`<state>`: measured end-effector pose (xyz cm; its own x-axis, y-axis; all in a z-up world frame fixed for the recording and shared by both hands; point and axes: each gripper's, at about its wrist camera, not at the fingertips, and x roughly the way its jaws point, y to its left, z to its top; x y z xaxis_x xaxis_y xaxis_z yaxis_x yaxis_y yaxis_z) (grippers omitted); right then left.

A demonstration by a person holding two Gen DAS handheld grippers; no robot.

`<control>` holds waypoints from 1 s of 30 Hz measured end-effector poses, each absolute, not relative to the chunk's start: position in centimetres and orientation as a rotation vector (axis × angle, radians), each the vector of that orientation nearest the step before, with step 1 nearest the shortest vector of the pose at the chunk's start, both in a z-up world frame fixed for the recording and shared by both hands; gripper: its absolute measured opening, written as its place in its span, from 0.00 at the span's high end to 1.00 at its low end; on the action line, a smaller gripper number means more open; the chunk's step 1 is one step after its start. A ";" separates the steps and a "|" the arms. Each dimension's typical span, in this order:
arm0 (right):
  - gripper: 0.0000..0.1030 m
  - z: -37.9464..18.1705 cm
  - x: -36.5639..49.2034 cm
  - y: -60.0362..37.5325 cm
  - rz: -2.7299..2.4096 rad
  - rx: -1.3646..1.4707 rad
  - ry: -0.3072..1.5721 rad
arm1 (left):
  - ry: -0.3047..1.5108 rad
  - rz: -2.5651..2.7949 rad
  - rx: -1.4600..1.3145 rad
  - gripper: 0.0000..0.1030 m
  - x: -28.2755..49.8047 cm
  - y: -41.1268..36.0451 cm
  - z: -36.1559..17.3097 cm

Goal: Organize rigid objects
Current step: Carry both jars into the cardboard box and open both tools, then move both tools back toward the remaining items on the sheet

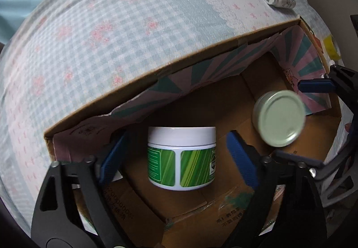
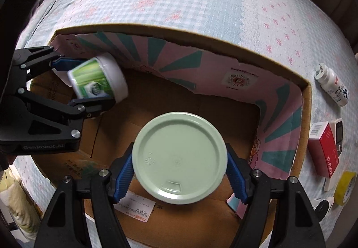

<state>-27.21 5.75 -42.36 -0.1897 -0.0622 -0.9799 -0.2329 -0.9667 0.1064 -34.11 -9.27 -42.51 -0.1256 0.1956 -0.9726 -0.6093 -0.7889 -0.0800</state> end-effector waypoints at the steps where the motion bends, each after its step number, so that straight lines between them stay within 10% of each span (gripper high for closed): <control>1: 0.00 -42.0 -26.9 5.8 2.349 -1.903 0.379 | 0.458 1.974 -1.599 0.00 -34.1 -9.4 -42.0; 30: 0.00 -32.2 -19.9 2.5 2.427 -1.613 0.158 | 0.268 2.214 -1.519 0.00 -28.2 -13.6 -32.7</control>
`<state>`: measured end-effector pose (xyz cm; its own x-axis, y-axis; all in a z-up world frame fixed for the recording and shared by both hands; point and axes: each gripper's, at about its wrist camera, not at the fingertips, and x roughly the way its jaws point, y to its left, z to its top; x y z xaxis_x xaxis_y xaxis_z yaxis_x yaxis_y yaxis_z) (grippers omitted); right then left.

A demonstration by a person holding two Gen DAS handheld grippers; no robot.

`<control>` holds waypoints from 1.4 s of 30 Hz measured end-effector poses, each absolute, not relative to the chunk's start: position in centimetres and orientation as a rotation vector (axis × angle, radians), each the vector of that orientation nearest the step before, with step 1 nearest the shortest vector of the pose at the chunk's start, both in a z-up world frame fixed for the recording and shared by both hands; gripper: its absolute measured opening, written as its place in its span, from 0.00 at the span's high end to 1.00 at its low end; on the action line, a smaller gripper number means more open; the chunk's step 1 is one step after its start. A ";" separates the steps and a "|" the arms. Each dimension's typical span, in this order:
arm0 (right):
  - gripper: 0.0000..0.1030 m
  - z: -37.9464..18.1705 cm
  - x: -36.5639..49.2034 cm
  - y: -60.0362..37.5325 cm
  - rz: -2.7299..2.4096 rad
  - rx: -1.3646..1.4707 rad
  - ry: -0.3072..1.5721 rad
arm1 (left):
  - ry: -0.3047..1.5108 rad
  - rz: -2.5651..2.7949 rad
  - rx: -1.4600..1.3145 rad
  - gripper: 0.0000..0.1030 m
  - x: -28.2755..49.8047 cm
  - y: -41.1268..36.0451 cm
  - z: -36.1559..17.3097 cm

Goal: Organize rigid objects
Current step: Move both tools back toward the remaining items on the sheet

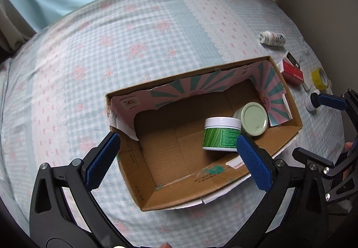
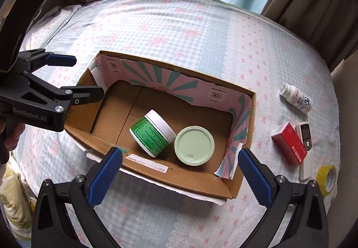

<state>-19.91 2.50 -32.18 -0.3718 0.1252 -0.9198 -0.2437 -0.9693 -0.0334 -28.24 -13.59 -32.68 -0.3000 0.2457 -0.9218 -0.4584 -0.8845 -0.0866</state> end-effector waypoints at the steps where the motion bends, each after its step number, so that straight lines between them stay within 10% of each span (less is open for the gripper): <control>1: 0.00 -31.7 -19.4 2.8 2.418 -1.584 0.170 | 0.261 2.219 -1.516 0.00 -27.8 -13.4 -32.3; 18: 0.00 -27.4 -5.3 13.6 2.212 -1.408 0.282 | 0.208 2.226 -1.439 0.00 -20.7 1.5 -26.6; 42: 0.00 -36.9 0.5 24.8 2.034 -1.333 0.454 | 0.999 1.538 -1.222 0.01 -26.0 26.6 -39.0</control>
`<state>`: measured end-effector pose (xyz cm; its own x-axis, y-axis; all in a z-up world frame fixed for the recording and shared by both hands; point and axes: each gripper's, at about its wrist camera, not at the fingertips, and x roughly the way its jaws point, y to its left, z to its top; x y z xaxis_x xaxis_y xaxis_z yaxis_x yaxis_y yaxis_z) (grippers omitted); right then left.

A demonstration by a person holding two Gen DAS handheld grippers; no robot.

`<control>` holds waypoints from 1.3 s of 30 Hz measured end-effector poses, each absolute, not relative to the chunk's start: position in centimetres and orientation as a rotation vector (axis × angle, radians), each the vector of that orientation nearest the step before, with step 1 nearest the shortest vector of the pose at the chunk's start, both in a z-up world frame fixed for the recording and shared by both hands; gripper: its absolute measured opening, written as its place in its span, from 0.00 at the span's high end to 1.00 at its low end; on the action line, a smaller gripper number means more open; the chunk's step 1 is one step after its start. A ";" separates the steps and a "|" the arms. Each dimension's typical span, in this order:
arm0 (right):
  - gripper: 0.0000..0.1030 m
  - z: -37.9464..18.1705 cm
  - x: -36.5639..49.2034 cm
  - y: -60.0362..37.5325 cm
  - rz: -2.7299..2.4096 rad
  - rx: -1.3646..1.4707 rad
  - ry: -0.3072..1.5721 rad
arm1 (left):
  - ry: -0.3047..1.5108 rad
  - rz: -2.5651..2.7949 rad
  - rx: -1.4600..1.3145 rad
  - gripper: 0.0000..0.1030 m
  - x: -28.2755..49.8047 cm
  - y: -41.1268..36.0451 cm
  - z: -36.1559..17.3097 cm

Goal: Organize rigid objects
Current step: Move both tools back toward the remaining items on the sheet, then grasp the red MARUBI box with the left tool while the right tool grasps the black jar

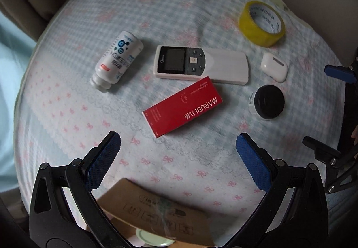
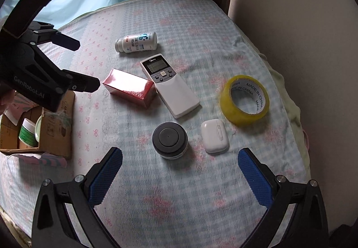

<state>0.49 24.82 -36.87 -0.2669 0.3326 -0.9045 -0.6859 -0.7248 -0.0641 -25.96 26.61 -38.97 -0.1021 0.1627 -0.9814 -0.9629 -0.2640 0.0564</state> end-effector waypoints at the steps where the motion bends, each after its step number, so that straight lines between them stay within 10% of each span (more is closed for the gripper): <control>1: 0.00 -37.6 0.3 24.9 2.025 -1.338 0.459 | 1.029 1.503 -1.203 0.01 -26.0 27.1 -39.8; 11: 0.01 -43.1 -2.2 26.2 2.016 -1.324 0.460 | 1.236 1.164 -1.040 0.15 -26.1 31.0 -46.7; 28: 0.49 -46.1 -3.1 26.9 2.017 -1.372 0.428 | 1.270 1.025 -0.924 0.50 -24.5 31.9 -47.8; 39: 0.49 -45.3 -2.5 27.0 2.034 -1.356 0.456 | 1.212 1.103 -1.032 0.56 -24.7 32.3 -46.4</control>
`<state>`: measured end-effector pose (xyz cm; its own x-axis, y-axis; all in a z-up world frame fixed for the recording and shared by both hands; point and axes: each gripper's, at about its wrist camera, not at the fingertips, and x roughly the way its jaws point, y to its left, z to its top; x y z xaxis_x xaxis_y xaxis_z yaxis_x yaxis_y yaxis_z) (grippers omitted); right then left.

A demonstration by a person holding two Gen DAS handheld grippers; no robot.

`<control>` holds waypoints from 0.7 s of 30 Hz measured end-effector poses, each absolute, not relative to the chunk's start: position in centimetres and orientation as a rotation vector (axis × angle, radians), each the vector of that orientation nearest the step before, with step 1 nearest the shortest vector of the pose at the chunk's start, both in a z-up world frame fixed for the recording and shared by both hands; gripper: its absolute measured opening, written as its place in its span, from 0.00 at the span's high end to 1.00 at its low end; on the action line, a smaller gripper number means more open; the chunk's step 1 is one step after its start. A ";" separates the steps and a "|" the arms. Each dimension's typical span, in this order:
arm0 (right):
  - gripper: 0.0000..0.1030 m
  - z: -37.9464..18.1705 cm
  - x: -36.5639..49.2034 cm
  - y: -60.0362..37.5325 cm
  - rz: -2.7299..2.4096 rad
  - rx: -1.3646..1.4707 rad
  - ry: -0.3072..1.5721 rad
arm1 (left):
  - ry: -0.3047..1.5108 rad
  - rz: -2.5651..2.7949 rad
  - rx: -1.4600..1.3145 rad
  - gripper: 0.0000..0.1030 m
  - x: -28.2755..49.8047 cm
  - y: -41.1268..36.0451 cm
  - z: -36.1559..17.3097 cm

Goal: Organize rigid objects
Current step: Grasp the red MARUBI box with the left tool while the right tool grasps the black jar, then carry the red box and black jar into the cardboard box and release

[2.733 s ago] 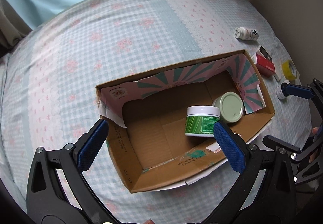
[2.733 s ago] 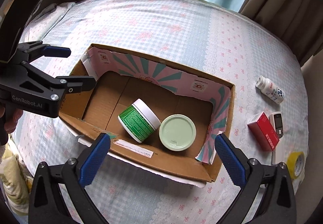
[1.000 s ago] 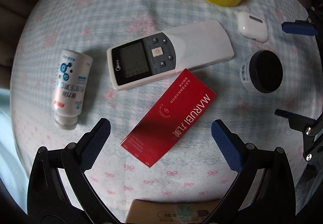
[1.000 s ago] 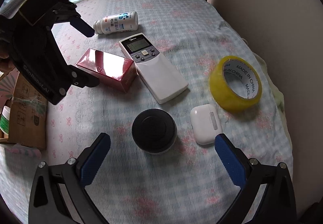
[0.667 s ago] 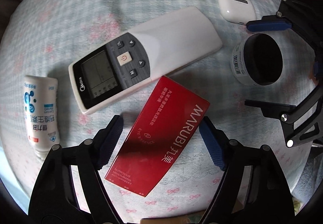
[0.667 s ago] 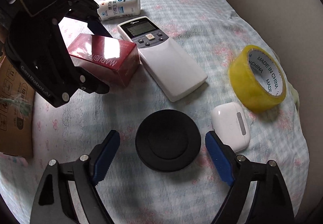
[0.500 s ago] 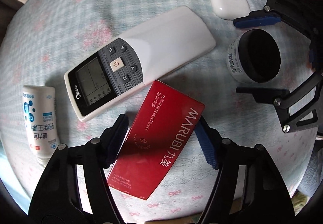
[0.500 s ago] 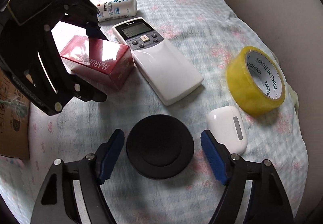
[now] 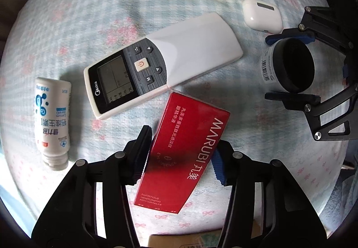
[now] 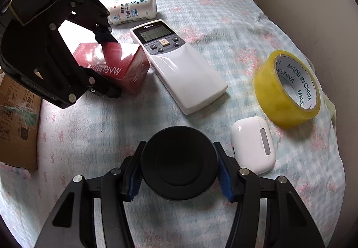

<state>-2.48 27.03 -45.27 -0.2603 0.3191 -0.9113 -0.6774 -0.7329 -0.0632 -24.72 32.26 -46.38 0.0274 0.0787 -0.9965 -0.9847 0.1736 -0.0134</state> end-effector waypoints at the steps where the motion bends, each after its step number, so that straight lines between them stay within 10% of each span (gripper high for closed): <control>1: 0.49 -45.1 -2.3 27.0 2.036 -1.351 0.458 | 1.191 1.117 -1.053 0.57 -25.1 32.3 -45.9; 21: 0.49 -34.6 -1.5 25.3 2.148 -1.226 0.394 | 0.647 1.512 -1.301 0.63 -25.5 24.4 -33.0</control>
<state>-1.46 25.29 -34.60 -0.3718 0.3709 -0.8510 -0.6488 -0.7595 -0.0475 -25.53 24.44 -32.98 0.0760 0.3359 -0.9388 -0.9109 -0.3597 -0.2024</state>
